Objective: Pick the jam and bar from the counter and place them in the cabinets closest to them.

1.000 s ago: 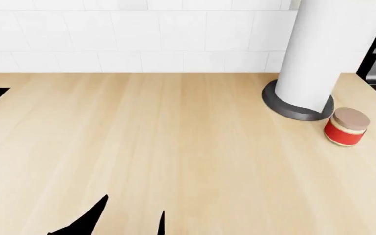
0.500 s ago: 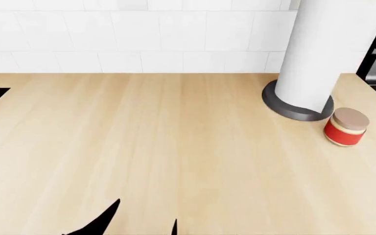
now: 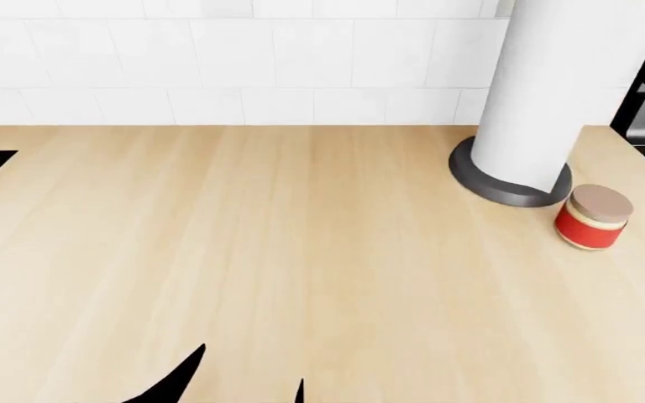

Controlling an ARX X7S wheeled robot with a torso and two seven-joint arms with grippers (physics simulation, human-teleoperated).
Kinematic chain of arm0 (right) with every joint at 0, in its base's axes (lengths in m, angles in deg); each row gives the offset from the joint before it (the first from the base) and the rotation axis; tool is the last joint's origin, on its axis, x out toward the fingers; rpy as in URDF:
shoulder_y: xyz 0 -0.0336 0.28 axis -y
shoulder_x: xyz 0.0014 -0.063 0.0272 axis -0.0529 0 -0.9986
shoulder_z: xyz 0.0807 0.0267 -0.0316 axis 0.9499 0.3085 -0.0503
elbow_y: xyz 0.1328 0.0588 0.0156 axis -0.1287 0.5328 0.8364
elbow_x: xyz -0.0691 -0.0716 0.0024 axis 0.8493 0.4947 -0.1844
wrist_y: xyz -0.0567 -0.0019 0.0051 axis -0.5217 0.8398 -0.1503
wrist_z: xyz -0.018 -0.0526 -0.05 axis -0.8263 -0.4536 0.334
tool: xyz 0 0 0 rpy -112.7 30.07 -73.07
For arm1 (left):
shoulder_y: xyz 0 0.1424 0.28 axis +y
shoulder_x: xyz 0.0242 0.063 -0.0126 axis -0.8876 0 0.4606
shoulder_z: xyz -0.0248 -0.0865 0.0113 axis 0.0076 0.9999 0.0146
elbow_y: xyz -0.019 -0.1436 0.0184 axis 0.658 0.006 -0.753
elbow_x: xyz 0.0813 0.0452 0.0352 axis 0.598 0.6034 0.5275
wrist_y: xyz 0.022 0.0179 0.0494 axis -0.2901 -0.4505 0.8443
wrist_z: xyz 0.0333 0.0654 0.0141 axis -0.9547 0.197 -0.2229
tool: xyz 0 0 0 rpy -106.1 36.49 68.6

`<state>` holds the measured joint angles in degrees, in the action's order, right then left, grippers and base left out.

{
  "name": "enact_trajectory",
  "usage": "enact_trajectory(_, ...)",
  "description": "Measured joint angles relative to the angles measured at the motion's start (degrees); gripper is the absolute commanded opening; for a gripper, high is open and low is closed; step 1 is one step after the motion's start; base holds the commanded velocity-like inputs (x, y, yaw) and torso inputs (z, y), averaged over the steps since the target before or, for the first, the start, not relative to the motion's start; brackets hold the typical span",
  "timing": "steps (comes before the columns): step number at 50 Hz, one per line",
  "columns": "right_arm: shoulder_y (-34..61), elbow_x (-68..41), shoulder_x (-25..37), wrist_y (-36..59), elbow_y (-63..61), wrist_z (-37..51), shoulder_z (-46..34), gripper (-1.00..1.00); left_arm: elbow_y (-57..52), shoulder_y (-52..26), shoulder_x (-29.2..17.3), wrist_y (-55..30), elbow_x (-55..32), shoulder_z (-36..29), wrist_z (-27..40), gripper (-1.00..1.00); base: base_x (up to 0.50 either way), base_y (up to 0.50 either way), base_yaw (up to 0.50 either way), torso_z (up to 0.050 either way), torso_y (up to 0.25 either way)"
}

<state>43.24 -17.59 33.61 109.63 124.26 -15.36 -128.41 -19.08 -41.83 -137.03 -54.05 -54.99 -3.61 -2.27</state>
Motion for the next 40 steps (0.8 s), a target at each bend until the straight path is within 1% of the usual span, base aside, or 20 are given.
enact_trajectory(11, -0.9, -5.4, 3.1, -7.7, -5.0, 2.7, -2.6, 1.00, 0.2, 0.1, -0.2, 0.8, 0.5, -0.4, 0.0, 1.00, 0.00, 0.00, 0.00, 0.000, 0.000)
enact_trajectory(24, -0.2, -7.8, 6.2, -0.9, -12.0, 7.4, -0.7, 1.00, -0.2, 0.2, -0.4, 1.0, 1.2, -1.1, 0.3, 1.00, 0.00, 0.00, 0.00, 0.000, 0.000)
enact_trajectory(27, -0.3, -8.6, 6.8, -1.7, -13.2, 8.1, -0.8, 1.00, -0.3, 0.1, -0.5, 1.0, 1.3, -1.3, 0.4, 1.00, 0.00, 0.00, 0.00, 0.000, 0.000)
enact_trajectory(40, -1.0, -9.3, 9.7, 3.9, -20.7, 12.4, 2.3, 1.00, -0.5, -0.1, -0.7, 1.5, 1.7, -1.9, 0.9, 1.00, 0.00, 0.00, 0.00, 0.000, 0.000)
